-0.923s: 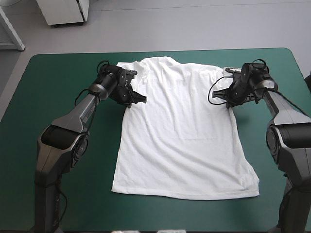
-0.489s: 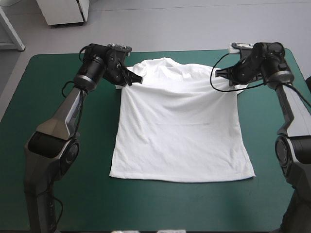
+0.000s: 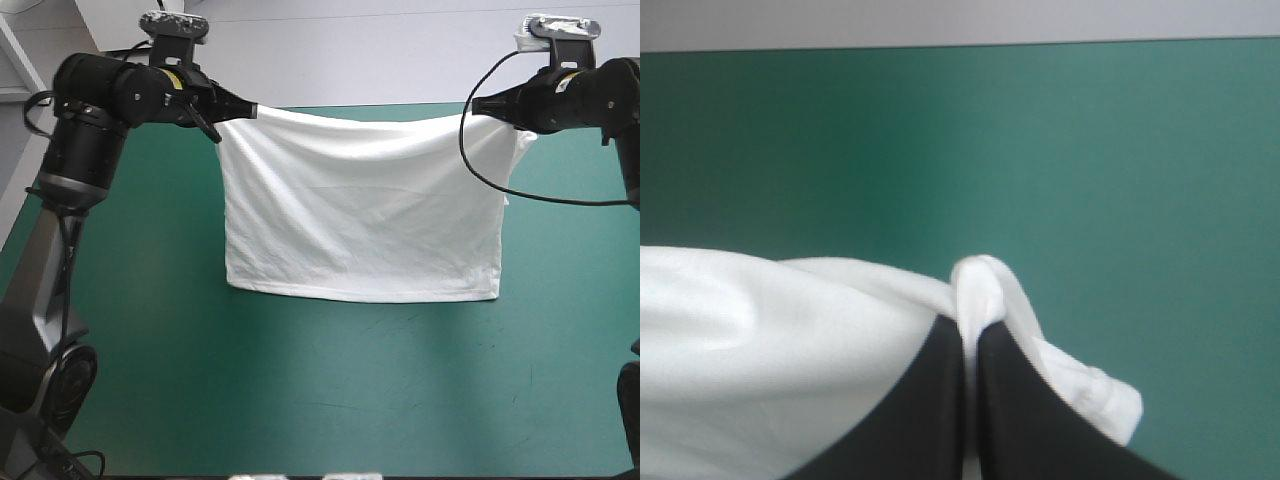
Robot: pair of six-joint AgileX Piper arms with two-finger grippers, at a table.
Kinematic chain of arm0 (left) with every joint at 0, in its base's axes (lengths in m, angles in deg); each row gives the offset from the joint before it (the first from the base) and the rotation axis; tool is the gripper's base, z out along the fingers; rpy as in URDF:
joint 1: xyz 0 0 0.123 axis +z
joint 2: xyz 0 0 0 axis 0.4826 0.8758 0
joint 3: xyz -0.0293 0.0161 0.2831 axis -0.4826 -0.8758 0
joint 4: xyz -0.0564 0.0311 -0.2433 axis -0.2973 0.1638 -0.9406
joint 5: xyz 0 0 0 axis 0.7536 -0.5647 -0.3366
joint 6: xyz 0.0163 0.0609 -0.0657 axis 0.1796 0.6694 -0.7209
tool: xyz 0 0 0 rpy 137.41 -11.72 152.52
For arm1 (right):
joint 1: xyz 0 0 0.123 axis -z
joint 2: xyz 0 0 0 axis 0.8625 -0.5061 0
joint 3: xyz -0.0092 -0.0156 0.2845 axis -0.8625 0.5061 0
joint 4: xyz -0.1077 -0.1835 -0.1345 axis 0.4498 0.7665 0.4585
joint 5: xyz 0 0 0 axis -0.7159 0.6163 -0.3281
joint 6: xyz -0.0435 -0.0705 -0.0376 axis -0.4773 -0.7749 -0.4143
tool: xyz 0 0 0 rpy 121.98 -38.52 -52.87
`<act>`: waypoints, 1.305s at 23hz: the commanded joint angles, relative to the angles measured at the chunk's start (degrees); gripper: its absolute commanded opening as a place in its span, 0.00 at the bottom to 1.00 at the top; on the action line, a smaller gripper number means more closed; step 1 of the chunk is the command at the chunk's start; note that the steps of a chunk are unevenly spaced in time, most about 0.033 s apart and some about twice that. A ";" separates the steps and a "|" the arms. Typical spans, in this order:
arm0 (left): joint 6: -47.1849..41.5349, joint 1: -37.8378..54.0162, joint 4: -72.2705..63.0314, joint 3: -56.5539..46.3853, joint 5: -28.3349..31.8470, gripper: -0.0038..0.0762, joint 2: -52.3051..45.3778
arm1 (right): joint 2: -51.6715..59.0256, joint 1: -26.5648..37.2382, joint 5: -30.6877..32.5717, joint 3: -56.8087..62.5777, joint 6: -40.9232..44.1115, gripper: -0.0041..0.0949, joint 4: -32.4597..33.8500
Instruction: Fold the cloth
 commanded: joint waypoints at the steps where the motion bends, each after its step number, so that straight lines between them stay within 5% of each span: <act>1: -0.02 0.11 -0.68 1.94 5.26 0.04 -6.75 | 6.63 -0.11 -4.24 -1.96 -0.98 0.02 -0.66; 11: -0.02 0.11 -0.98 1.84 9.65 0.04 -10.64 | 9.94 -0.11 -7.97 -1.85 -1.20 0.02 -0.45; 26: -0.41 0.11 7.79 1.84 50.37 0.04 3.20 | -3.78 -0.11 -46.12 -1.96 -2.41 0.02 5.58; 30: -0.70 0.74 7.52 1.84 50.93 0.04 7.52 | -6.88 -0.11 -43.73 -2.86 -3.60 0.02 5.60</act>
